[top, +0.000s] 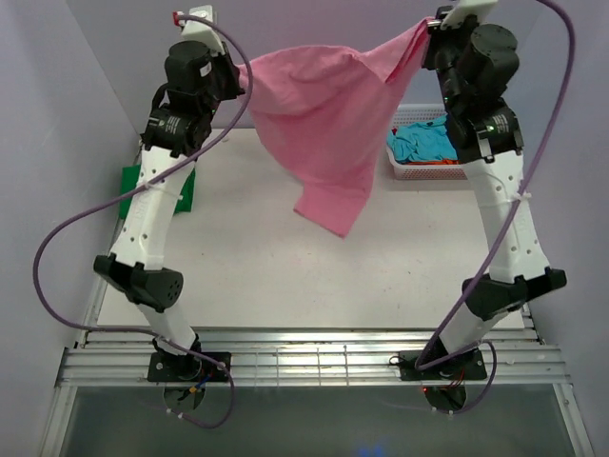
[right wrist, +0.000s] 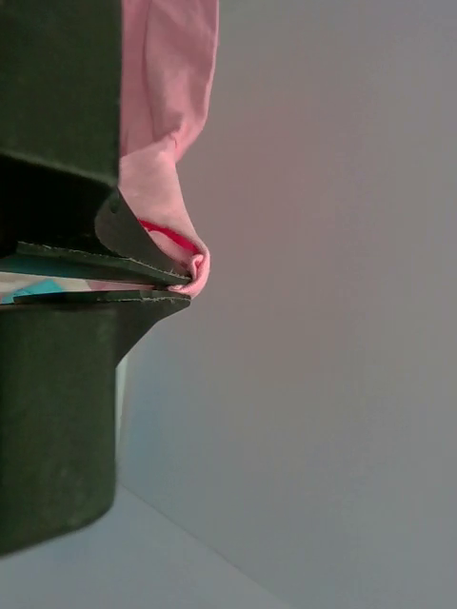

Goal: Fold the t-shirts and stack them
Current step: Flatten the tshirt out

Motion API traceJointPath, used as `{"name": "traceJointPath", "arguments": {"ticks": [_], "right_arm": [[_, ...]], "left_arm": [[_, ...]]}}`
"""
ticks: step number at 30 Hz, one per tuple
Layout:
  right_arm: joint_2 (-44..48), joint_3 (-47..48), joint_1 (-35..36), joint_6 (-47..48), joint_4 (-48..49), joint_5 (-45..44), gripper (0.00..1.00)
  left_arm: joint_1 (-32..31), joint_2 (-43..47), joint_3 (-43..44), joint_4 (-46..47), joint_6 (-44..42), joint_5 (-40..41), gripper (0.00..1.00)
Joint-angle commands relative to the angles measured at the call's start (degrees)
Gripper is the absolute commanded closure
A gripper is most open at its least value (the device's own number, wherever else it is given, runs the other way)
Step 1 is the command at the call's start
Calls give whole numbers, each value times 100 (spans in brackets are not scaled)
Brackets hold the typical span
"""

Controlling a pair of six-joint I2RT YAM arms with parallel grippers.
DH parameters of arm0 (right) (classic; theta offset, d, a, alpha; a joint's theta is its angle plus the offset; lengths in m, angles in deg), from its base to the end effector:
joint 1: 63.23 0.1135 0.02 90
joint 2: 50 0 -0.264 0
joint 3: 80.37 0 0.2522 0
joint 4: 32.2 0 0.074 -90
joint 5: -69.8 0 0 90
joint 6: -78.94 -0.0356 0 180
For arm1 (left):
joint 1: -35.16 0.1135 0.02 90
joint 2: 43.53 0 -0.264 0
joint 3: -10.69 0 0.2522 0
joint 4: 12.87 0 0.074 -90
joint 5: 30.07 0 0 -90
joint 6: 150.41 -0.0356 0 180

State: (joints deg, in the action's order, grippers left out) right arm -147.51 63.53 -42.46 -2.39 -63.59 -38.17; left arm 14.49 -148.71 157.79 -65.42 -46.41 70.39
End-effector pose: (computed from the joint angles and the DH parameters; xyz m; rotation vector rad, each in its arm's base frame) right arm 0.3149 0.1077 0.5858 -0.0710 1.3202 -0.0257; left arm 0.3615 -0.1295 0.5167 -0.0310 1.7613 -0.2808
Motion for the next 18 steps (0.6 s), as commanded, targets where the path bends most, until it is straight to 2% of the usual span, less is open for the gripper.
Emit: {"name": "traceJointPath", "arguments": {"ticks": [1, 3, 4, 5, 8, 10, 11, 13, 14, 15, 16, 18], "right_arm": [[733, -367, -152, 311, 1077, 145, 92], [1022, -681, -188, 337, 1208, 347, 92], [1146, -832, -188, 346, 1296, 426, 92], [1243, -998, -188, 372, 1480, 531, 92], [1664, -1622, -188, 408, 1551, 707, 92], [2086, -2491, -188, 425, 1675, 795, 92], [2218, -2816, -188, 425, 1649, 883, 92], [2605, -3862, -188, 329, 1386, 1111, 92], [2745, -4283, -188, 268, 1324, 1173, 92], [3051, -4722, -188, 111, 1271, 1217, 92], [3202, -5553, -188, 5, 1218, 1270, 92], [3649, -6305, -179, -337, 1087, 1445, 92]], "left_arm": [[28, 1147, -1461, 1292, -249, 333, 100], [28, 1912, -2238, 1882, -196, 500, 100], [28, 2166, -3016, 2066, -109, 579, 100], [28, 2639, -3390, 2355, -82, 737, 100], [28, 3291, -4717, 2481, 181, 1036, 100], [28, 3521, -5420, 2516, 339, 1020, 100], [28, 3679, -6137, 2568, 567, 1020, 100], [28, 3768, -6835, 2630, 944, 976, 100], [28, 3786, -7491, 2735, 1051, 932, 100], [28, 3778, -7776, 2762, 1183, 888, 100], [19, 3769, -8031, 2780, 1315, 853, 100], [27, 3716, -8639, 2780, 1631, 748, 100]]}}
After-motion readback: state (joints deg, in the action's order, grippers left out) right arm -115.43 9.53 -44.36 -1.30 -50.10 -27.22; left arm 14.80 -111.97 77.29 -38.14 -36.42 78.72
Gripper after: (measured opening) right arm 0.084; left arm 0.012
